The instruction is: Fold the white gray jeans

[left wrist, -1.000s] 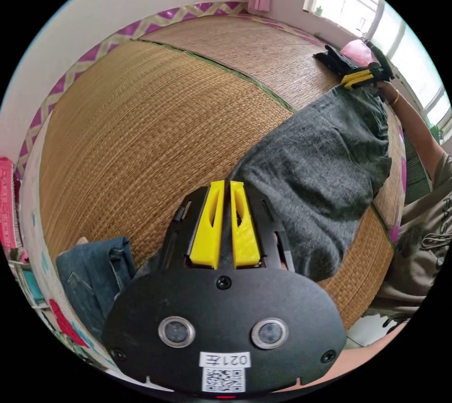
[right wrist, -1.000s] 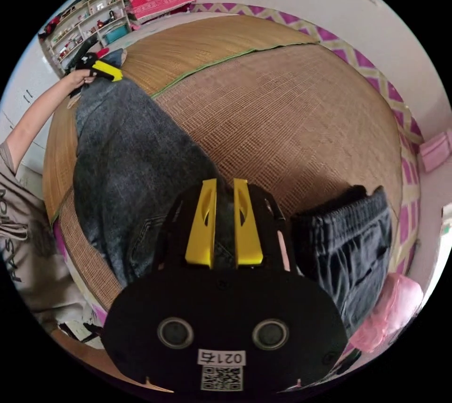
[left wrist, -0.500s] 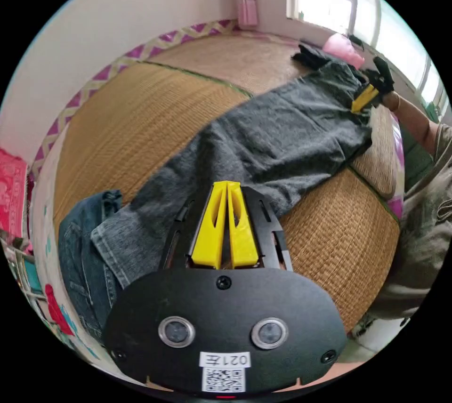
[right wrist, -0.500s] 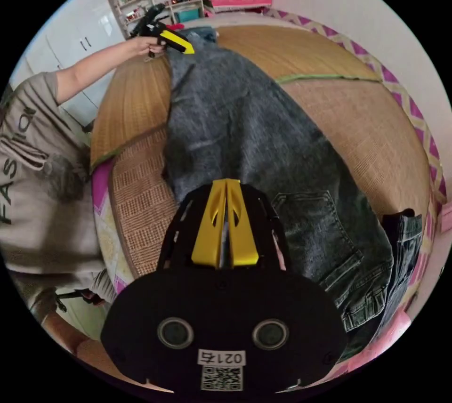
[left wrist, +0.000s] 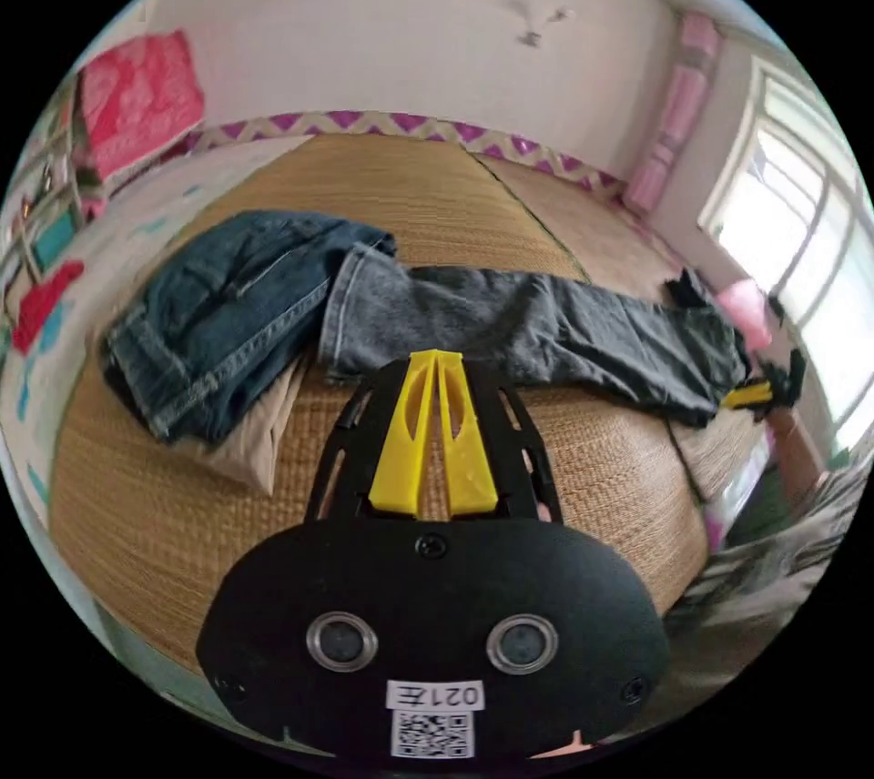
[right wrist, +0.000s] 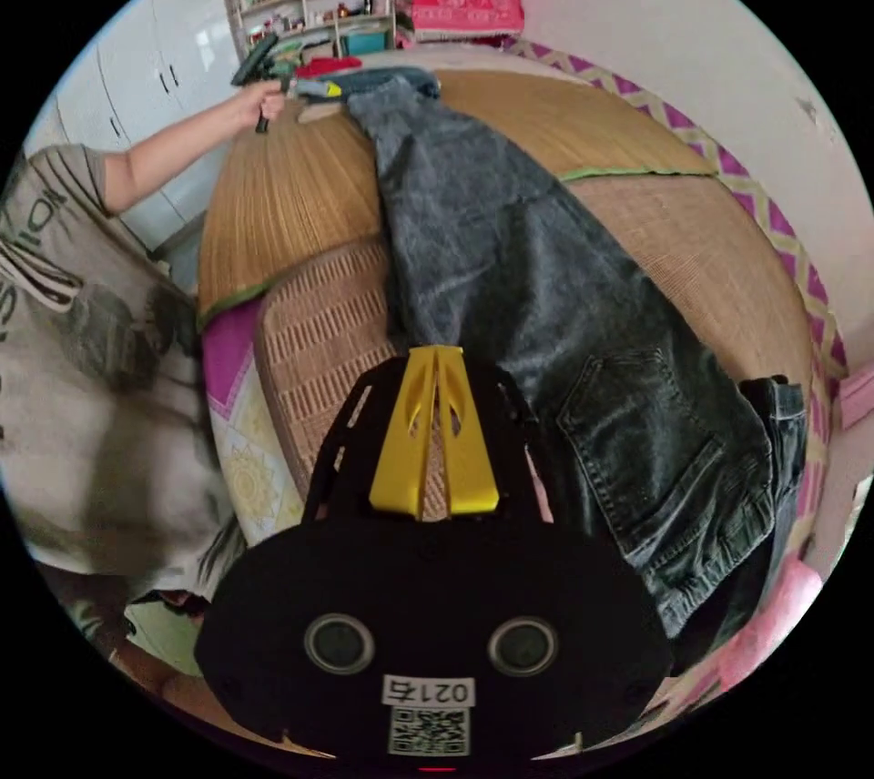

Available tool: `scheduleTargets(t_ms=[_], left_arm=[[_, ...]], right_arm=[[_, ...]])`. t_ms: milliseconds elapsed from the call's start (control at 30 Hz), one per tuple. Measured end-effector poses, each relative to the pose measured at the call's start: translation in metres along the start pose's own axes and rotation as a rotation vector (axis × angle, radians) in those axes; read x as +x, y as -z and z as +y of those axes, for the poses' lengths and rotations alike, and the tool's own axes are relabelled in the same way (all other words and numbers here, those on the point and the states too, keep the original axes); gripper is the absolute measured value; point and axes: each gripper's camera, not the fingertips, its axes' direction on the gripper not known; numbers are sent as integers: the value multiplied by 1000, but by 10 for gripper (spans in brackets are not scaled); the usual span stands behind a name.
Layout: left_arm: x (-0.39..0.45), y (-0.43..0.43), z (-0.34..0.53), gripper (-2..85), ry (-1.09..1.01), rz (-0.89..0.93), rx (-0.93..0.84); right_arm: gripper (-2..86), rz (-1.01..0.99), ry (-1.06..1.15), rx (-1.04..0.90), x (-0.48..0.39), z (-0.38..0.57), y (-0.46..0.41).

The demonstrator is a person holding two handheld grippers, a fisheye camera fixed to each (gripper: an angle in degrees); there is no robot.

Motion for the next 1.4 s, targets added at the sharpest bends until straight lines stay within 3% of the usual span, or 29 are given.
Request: scheduleTargets(t_ms=[67,200,333,567,800,1000,1267,1400], left_arm=[[-42,-1,22,1,140,130,-16],[-126,-27,76,90,534,371,7],[-159,-31,97,136,712,388,90],[-165,-25,79,154,769,250,116],[-188,-34,100,11,868,312,205],[-160,21,101,-8,732,343,269],[-112,108,89,-9,662,275,221],[-35,149,50,-9,529,270,272]], right_arm=[[-8,-120,-66,172,3,8,11],[-7,-168,-116,224,-1,9,-3],[-6,-274,-148,288,-7,21,-17],[-5,-320,-188,346,-19,71,-19],[-6,-308,-312,386,-16,133,-27],[-6,-318,-441,476,-15,198,-24],[-6,-318,-543,555,-30,277,-27],[-6,-336,-561,593,-40,299,-32]])
